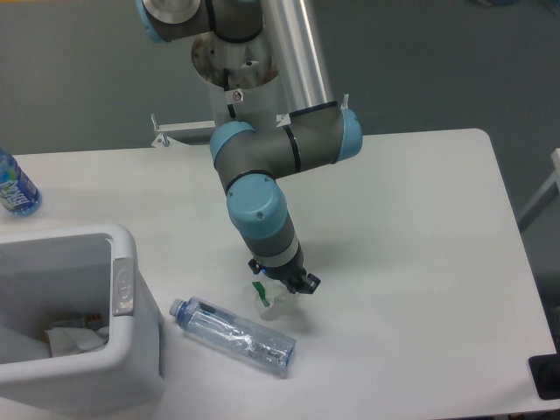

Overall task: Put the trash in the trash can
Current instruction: 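Lift the wrapper and carry it over the white trash bin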

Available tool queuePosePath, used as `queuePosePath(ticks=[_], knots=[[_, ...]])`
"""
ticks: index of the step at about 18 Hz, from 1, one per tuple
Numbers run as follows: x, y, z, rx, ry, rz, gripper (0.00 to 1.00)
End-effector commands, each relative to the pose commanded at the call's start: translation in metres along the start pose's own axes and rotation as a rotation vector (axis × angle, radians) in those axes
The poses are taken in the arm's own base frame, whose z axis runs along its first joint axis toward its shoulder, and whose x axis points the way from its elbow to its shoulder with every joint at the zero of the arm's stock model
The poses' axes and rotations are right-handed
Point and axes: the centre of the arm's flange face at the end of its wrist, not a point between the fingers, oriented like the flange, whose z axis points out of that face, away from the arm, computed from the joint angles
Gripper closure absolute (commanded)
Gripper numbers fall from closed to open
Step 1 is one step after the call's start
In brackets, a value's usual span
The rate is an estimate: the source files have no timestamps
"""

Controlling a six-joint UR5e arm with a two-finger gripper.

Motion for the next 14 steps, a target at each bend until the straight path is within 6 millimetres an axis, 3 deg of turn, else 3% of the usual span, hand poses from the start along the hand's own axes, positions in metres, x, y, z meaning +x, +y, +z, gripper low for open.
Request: queuePosePath(ticks=[5,11,14], knots=[[-0.019,0.035,-0.042,0.038,-0.028,0.019,1.00],[-0.066,0.078,-0.141,0.407,-0.032,-0.177,1.00],[-0.082,0.087,-0.188,0.592,0.003,-0.313,1.00]])
